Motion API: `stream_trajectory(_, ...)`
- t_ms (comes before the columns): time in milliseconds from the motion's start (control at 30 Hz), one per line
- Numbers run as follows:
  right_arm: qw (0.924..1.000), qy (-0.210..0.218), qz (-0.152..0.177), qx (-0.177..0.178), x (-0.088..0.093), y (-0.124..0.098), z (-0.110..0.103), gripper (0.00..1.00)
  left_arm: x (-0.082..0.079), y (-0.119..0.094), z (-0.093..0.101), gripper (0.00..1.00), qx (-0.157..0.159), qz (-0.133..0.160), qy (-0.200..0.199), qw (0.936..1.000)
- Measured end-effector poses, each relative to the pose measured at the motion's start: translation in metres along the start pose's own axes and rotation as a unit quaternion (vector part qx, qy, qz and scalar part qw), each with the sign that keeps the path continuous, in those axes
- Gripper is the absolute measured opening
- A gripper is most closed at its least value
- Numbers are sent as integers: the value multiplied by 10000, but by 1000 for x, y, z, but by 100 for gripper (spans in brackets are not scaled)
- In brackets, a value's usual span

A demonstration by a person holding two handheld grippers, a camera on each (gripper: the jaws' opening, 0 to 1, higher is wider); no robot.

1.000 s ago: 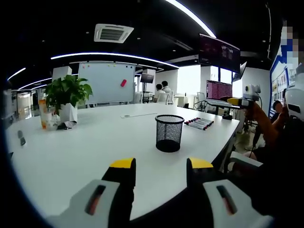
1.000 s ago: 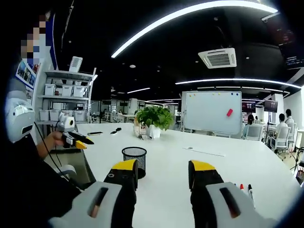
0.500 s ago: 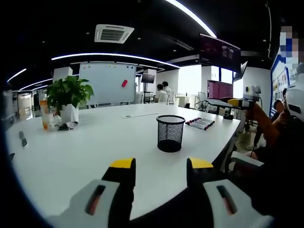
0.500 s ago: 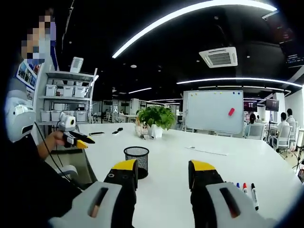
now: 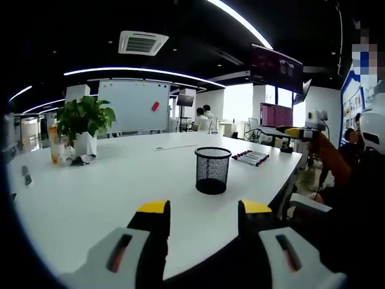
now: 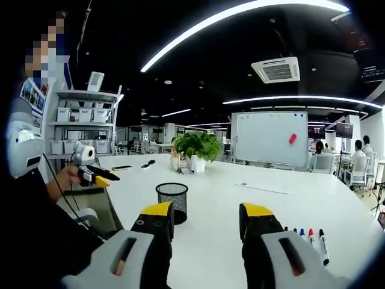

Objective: Pick up the whiteboard markers from the pen holder and place them facing the whiteboard neatly

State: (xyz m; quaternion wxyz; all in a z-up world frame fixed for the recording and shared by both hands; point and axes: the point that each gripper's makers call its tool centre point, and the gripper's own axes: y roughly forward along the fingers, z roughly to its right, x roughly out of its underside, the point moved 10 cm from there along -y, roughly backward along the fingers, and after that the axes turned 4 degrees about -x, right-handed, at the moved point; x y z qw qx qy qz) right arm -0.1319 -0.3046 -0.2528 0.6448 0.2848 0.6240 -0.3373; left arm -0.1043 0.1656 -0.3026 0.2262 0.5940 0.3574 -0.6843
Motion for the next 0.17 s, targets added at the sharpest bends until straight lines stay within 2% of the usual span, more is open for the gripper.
stream_trajectory(167, 10000, -2, -46, -14, 1, 2, 0, 46, 1, -1, -1, 46, -38, -38, 20, 10000)
